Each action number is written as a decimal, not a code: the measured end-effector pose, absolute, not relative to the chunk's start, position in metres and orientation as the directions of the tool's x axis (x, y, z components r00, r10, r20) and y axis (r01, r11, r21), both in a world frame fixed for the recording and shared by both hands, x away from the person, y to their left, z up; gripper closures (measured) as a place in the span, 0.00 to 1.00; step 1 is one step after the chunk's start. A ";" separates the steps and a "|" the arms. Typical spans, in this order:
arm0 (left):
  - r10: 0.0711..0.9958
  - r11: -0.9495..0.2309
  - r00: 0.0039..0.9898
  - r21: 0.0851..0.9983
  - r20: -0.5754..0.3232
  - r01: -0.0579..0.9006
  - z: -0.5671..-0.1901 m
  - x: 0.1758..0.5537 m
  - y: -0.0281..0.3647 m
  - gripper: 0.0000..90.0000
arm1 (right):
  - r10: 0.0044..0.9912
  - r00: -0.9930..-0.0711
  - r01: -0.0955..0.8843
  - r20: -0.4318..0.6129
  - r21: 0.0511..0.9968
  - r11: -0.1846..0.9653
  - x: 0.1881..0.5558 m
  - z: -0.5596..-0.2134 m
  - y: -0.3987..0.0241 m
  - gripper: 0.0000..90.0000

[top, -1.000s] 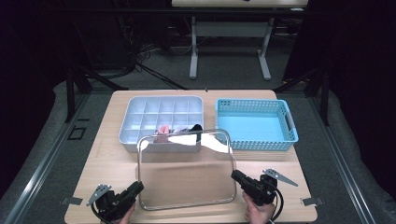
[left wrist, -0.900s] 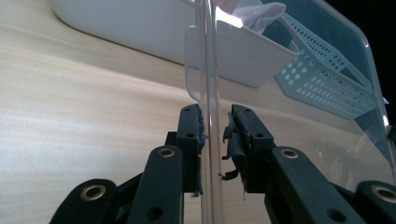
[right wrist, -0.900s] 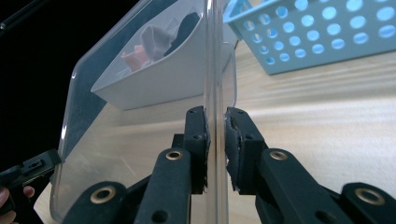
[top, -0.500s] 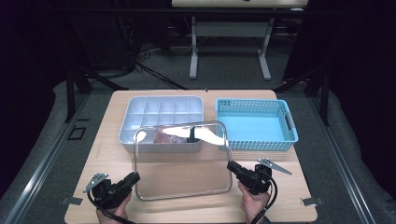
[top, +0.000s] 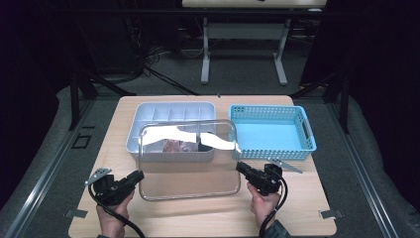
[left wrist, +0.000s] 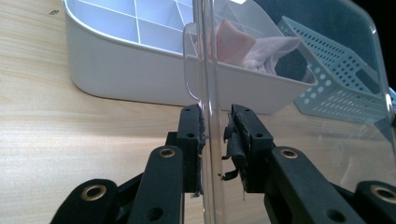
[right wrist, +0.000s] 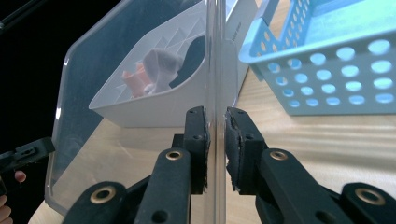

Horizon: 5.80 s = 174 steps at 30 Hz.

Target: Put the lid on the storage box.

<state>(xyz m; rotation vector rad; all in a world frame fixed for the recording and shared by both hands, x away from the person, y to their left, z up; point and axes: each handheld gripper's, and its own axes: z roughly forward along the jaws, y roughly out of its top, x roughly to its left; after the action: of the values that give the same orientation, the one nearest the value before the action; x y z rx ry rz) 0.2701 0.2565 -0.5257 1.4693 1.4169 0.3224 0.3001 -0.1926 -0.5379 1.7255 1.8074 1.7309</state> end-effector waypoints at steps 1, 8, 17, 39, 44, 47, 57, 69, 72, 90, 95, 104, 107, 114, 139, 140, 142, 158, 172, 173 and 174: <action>0.858 0.217 0.268 0.783 -0.438 0.583 -0.525 0.272 0.257 0.83 | 0.732 -0.353 0.614 0.583 0.735 -0.289 0.302 -0.537 -0.192 0.88; 0.857 0.215 0.271 0.782 -0.439 0.585 -0.521 0.284 0.263 0.83 | 0.731 -0.358 0.616 0.581 0.735 -0.283 0.315 -0.532 -0.187 0.88; 0.850 0.238 0.265 0.779 -0.456 0.581 -0.516 0.299 0.273 0.83 | 0.734 -0.362 0.618 0.575 0.737 -0.272 0.334 -0.523 -0.178 0.88; 0.859 0.210 0.258 0.765 -0.441 0.608 -0.496 0.352 0.296 0.84 | 0.746 -0.342 0.651 0.571 0.716 -0.250 0.393 -0.508 -0.152 0.87; 0.865 0.194 0.252 0.753 -0.433 0.628 -0.494 0.369 0.301 0.84 | 0.749 -0.331 0.665 0.574 0.705 -0.247 0.405 -0.509 -0.148 0.87; 0.874 0.180 0.246 0.748 -0.419 0.638 -0.493 0.379 0.302 0.84 | 0.751 -0.321 0.672 0.577 0.698 -0.249 0.411 -0.508 -0.145 0.87; 0.884 0.155 0.215 0.694 -0.415 0.703 -0.508 0.413 0.309 0.86 | 0.776 -0.255 0.712 0.576 0.656 -0.253 0.434 -0.506 -0.133 0.87; 0.895 0.141 0.209 0.694 -0.395 0.706 -0.513 0.419 0.306 0.81 | 0.834 -0.227 0.745 0.504 0.641 -0.184 0.448 -0.511 -0.123 0.85; 0.895 0.125 0.224 0.699 -0.385 0.704 -0.512 0.419 0.304 0.72 | 0.844 -0.254 0.748 0.472 0.649 -0.138 0.449 -0.510 -0.121 0.81; 0.899 0.050 0.307 0.770 -0.311 0.636 -0.506 0.382 0.309 0.30 | 0.816 -0.407 0.709 0.411 0.706 -0.002 0.428 -0.505 -0.139 0.45; 0.901 0.011 0.342 0.805 -0.265 0.593 -0.495 0.365 0.295 0.29 | 0.812 -0.441 0.672 0.382 0.740 0.016 0.406 -0.498 -0.157 0.41; 0.868 -0.179 0.477 0.811 -0.136 0.557 -0.486 0.344 0.238 0.29 | 0.803 -0.473 0.647 0.362 0.762 0.038 0.368 -0.497 -0.193 0.33; 0.869 -0.237 0.488 0.798 -0.081 0.554 -0.490 0.343 0.223 0.26 | 0.806 -0.474 0.653 0.355 0.756 0.051 0.358 -0.505 -0.201 0.32; 0.895 -0.294 0.446 0.774 0.017 0.561 -0.500 0.343 0.214 0.25 | 0.804 -0.443 0.689 0.396 0.724 0.024 0.347 -0.524 -0.222 0.30; 0.960 -0.125 0.275 0.789 -0.057 0.601 -0.497 0.369 0.263 0.62 | 0.780 -0.486 0.673 0.394 0.738 0.046 0.360 -0.514 -0.193 0.41; 0.962 -0.114 0.266 0.785 -0.067 0.609 -0.496 0.373 0.266 0.61 | 0.778 -0.490 0.671 0.394 0.740 0.048 0.363 -0.511 -0.188 0.41; 0.968 -0.093 0.239 0.774 -0.076 0.626 -0.496 0.381 0.274 0.55 | 0.776 -0.500 0.668 0.384 0.742 0.063 0.370 -0.507 -0.177 0.42; 0.927 0.003 0.257 0.689 -0.274 0.725 -0.509 0.410 0.302 0.43 | 0.808 -0.450 0.720 0.381 0.689 0.075 0.413 -0.508 -0.122 0.73; 0.897 0.020 0.280 0.664 -0.342 0.748 -0.511 0.410 0.312 0.45 | 0.819 -0.431 0.726 0.379 0.685 0.066 0.416 -0.510 -0.121 0.73; 0.897 0.025 0.276 0.663 -0.346 0.749 -0.511 0.409 0.312 0.45 | 0.822 -0.427 0.725 0.377 0.685 0.063 0.416 -0.510 -0.120 0.73; 0.894 0.023 0.280 0.661 -0.350 0.750 -0.511 0.409 0.312 0.45 | 0.822 -0.427 0.723 0.376 0.688 0.060 0.417 -0.511 -0.120 0.74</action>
<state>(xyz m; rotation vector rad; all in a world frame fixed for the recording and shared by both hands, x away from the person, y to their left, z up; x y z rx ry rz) 0.4087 0.3123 -0.5110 1.7534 1.5006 0.2274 0.4169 -0.1198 -0.5106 1.6136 2.2007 1.3094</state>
